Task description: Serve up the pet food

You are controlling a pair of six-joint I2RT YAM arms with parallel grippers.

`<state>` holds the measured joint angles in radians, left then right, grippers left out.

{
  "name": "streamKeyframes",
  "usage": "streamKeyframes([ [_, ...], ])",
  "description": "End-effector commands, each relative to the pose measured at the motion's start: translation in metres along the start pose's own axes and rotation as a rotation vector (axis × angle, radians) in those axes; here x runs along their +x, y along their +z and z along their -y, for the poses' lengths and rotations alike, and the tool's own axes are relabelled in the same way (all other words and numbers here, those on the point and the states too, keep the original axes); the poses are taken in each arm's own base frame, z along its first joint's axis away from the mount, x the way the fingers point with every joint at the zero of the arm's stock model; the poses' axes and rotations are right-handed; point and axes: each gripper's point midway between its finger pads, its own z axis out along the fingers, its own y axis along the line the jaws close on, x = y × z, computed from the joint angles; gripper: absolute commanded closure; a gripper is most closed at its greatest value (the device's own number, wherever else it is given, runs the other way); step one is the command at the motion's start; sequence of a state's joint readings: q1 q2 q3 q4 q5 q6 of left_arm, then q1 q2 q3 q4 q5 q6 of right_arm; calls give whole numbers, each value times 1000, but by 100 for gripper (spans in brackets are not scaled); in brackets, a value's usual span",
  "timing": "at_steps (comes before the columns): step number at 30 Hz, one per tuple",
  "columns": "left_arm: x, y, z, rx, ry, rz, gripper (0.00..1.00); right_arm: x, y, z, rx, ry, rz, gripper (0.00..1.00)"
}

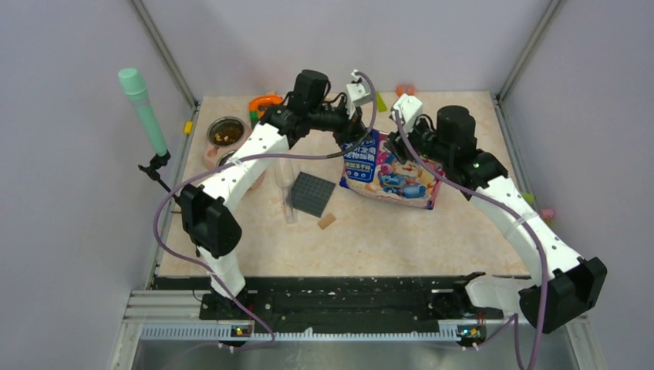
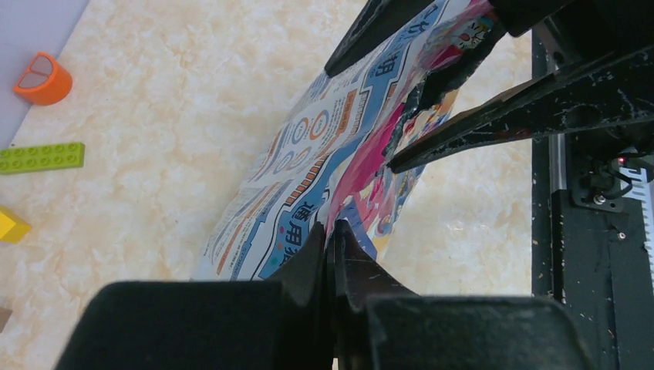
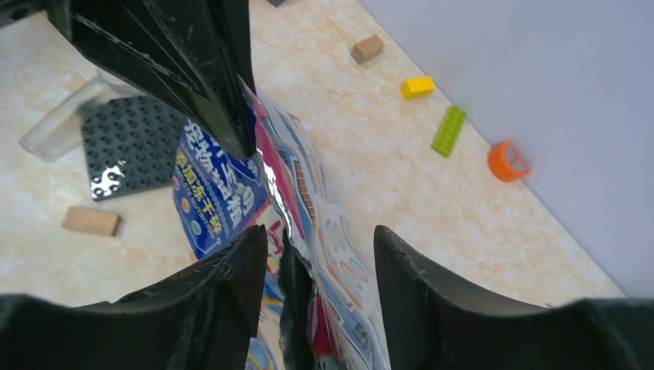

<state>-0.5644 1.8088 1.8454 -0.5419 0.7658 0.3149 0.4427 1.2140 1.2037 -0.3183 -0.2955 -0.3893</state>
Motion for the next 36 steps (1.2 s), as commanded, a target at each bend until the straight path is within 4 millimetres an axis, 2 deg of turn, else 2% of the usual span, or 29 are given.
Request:
streamKeyframes([
  [1, -26, -18, -11, -92, 39, 84, 100, 9, -21, 19, 109, -90, -71, 45],
  [2, -28, -20, -10, -97, 49, 96, 100, 12, -23, 21, 121, -103, -85, 55],
  [3, -29, -21, -10, -99, 53, 102, 100, 14, -25, 27, 157, -108, -97, 87],
  [4, -29, -22, -10, -102, 54, 107, 100, 13, -28, 35, 205, -100, -100, 100],
  [5, -29, -23, -10, -104, 54, 107, 100, 10, -31, 39, 231, -90, -88, 100],
  [9, -27, -24, -13, -113, 43, 102, 100, -17, -43, 33, 223, -87, 37, 100],
  [10, -26, -25, -14, -117, 42, 100, 100, -21, -45, 32, 213, -82, 41, 100],
  [12, -27, -26, -16, -121, 39, 102, 100, -15, -42, 31, 192, -60, -11, 99],
  [13, -27, -27, -16, -122, 39, 102, 100, -11, -43, 31, 190, -51, -40, 80],
  [14, -27, -26, -16, -121, 38, 102, 100, -8, -44, 32, 195, -50, -61, 73],
  [19, -28, -27, -17, -122, 40, 107, 100, 7, -51, 39, 244, -105, -107, 65],
  [20, -28, -27, -17, -119, 40, 107, 100, 12, -51, 41, 247, -108, -129, 69],
  [21, -28, -27, -16, -117, 41, 108, 100, 15, -51, 41, 246, -111, -147, 95],
  [22, -28, -27, -16, -115, 39, 107, 100, 18, -51, 44, 251, -107, -163, 100],
  [24, -28, -27, -17, -118, 38, 108, 100, 16, -54, 47, 271, -97, -143, 100],
  [27, -27, -28, -17, -122, 38, 106, 100, 2, -62, 52, 307, -106, -69, 100],
  [29, -28, -29, -18, -125, 39, 107, 100, 3, -64, 58, 317, -74, -96, 100],
  [31, -29, -30, -18, -128, 43, 110, 100, 9, -67, 61, 325, -53, -137, 65],
  [32, -30, -30, -18, -129, 44, 111, 100, 13, -71, 66, 359, -56, -156, 56],
  [34, -31, -31, -18, -130, 47, 113, 100, 20, -77, 70, 392, -77, -166, 49],
  [35, -31, -31, -17, -129, 49, 114, 100, 23, -79, 71, 399, -88, -174, 49],
  [36, -32, -32, -18, -130, 51, 115, 100, 25, -82, 73, 406, -89, -181, 55],
])
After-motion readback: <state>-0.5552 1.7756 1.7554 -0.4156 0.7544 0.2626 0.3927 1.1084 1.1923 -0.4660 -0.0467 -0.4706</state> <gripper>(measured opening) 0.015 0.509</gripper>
